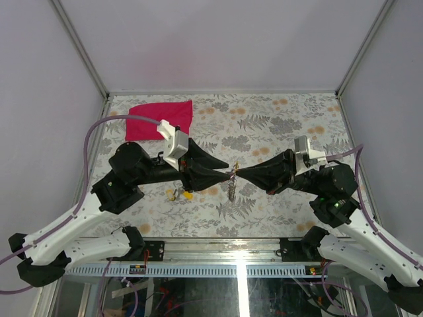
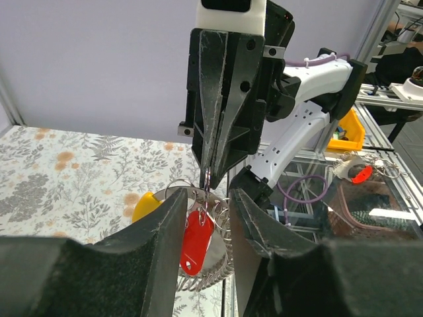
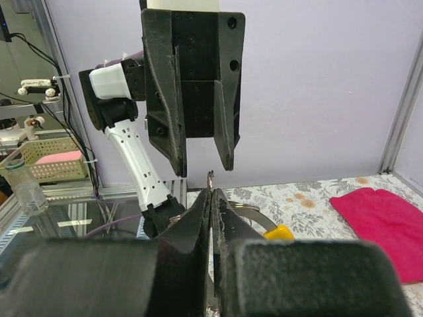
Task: Put the keys on the keyring
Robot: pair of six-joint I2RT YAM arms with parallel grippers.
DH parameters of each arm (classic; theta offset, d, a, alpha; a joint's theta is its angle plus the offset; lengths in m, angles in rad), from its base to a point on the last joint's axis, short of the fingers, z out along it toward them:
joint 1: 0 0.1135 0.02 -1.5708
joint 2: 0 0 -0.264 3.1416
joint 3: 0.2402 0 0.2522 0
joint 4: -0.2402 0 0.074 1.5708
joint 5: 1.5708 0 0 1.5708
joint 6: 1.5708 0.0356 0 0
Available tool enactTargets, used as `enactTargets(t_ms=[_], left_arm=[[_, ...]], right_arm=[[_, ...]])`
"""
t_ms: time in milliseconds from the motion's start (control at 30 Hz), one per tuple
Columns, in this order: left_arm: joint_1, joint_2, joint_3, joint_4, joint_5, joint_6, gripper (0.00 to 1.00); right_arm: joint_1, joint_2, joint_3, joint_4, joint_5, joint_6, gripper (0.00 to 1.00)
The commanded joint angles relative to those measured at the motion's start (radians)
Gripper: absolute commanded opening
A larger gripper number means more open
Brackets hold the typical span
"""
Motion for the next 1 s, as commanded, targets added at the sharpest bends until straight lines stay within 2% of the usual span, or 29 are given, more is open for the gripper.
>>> enactTargets(t_ms=[0,167,533,733,867,967], left_arm=[[-0.002,0.007,-0.018,0.089,0.041,-0.025,0.33],[-0.003,0.015,-0.028,0.107,0.049,-0.036,0.32],[-0.004,0.043,-0.013,0.12,0.082,-0.042,0.21],[-0.004,0.046,-0.006,0.12,0.086,-0.041,0.11],[-0.004,0.048,0.004,0.121,0.093,-0.039,0.0],[-0.003,0.053,0.029,0.083,0.106,-0.025,0.0]], right_arm=[[0.007,-0.022,0.016,0.1,-0.015,-0.016,0.0],[0.007,-0.025,0.021,0.1,-0.02,-0.016,0.0],[0.007,-0.012,0.027,0.096,-0.028,-0.018,0.0],[0.007,-0.006,0.03,0.09,-0.032,-0.019,0.0],[0.007,-0.007,0.032,0.065,-0.032,-0.031,0.0],[0.007,-0.015,0.033,0.038,-0.027,-0.045,0.0]])
